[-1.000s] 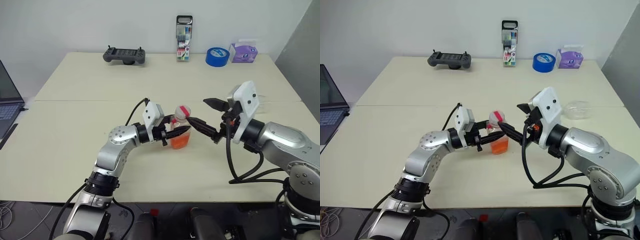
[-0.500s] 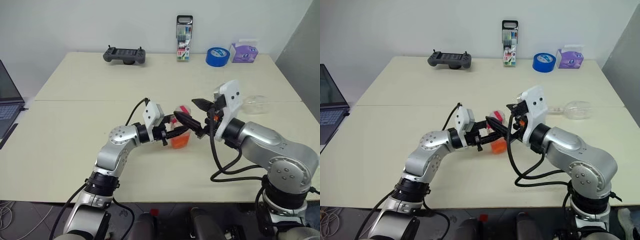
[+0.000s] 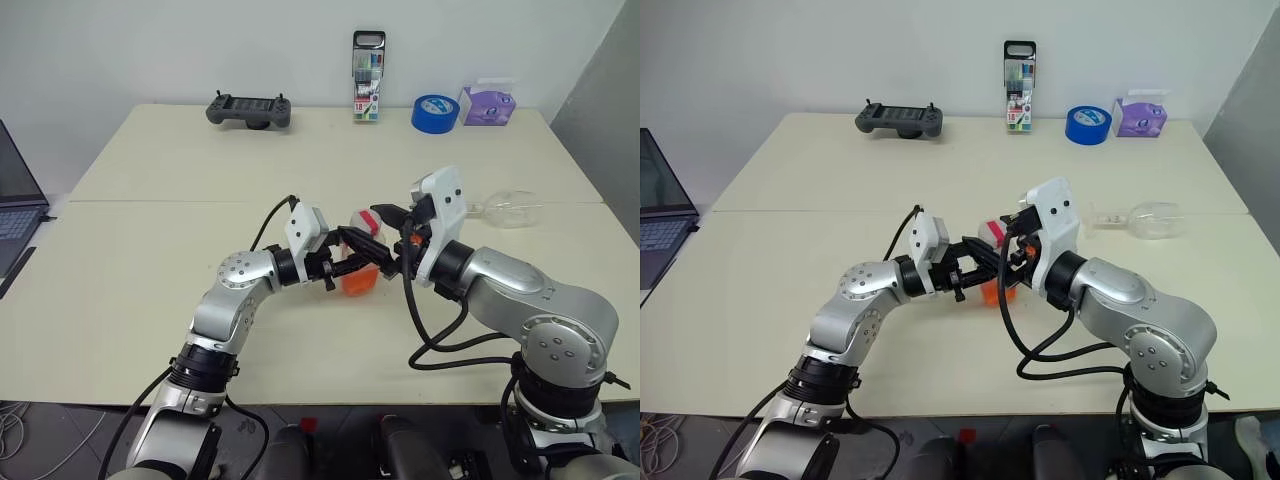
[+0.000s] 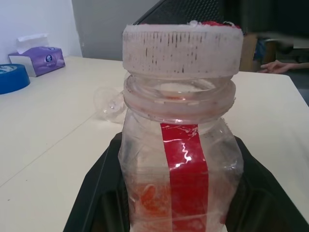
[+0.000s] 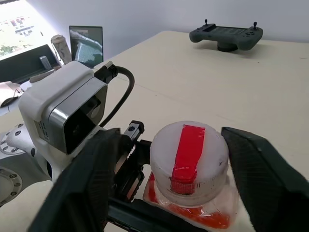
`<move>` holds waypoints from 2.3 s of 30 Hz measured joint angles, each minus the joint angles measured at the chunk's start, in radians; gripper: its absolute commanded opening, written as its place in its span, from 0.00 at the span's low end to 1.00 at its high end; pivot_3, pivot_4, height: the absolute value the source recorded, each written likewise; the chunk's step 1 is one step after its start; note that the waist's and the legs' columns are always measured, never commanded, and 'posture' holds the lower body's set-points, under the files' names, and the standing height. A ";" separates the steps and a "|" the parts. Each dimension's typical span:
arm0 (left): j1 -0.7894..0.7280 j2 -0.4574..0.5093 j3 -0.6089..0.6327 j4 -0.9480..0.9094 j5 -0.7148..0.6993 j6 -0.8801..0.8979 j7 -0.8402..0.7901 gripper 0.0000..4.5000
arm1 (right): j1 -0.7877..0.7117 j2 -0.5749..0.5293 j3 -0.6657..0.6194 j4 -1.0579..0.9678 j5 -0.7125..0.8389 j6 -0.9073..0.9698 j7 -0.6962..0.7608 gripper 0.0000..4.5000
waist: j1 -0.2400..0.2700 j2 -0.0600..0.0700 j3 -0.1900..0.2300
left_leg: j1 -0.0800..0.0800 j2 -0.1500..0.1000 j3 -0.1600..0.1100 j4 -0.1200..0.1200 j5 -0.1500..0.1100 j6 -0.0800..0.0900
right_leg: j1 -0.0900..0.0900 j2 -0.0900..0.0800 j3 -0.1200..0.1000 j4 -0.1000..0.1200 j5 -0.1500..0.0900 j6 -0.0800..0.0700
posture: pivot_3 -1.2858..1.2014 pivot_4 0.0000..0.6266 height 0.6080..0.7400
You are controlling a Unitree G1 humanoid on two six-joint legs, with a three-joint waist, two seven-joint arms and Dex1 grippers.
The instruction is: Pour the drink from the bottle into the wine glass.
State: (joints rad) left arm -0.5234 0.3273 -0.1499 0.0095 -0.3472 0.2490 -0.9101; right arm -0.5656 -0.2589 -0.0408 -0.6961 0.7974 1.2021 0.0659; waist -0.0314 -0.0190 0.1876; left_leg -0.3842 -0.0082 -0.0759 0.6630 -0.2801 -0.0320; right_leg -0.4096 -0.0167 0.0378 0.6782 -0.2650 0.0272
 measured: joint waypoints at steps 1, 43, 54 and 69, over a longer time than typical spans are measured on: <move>0.000 0.001 0.000 0.000 0.000 0.000 0.000 0.42 | 0.000 -0.001 -0.004 0.002 0.000 -0.001 -0.002 0.51 | 0.000 0.000 0.000 | 0.000 0.000 0.000 0.000 0.000 0.000 | 0.000 0.000 0.000 0.000 0.000 0.000 | 0.52 0.24 1.00; -0.021 -0.017 0.015 0.002 0.001 -0.016 0.008 0.42 | 0.547 -0.032 -0.219 0.377 -0.349 -0.579 -0.066 0.67 | -0.010 0.000 0.000 | 0.004 0.001 0.009 0.000 0.001 0.001 | 0.001 0.008 0.005 0.001 -0.003 0.005 | 0.52 0.24 1.00; -0.046 0.001 0.078 0.081 0.004 -0.034 0.053 0.42 | 0.494 -0.099 -0.241 0.295 -0.374 -0.535 -0.038 1.00 | -0.004 0.001 0.000 | 0.003 0.002 0.005 0.000 0.001 0.001 | 0.001 0.008 0.005 0.000 0.000 0.001 | 0.52 0.24 1.00; -0.110 0.160 0.344 0.325 0.041 -0.060 0.296 0.42 | 0.048 -0.126 0.180 0.178 -0.155 -0.254 0.301 1.00 | -0.006 0.000 0.000 | -0.001 0.003 -0.003 0.000 0.001 0.001 | -0.002 0.008 0.000 0.001 0.001 -0.001 | 0.52 0.24 1.00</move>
State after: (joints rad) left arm -0.6334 0.4868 0.1945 0.3341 -0.3058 0.1889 -0.6143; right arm -0.5172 -0.3846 0.1389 -0.5180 0.6420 0.9479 0.3669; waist -0.0373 -0.0186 0.1877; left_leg -0.3849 -0.0053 -0.0790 0.6625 -0.2794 -0.0311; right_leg -0.4115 -0.0087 0.0375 0.6796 -0.2645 0.0264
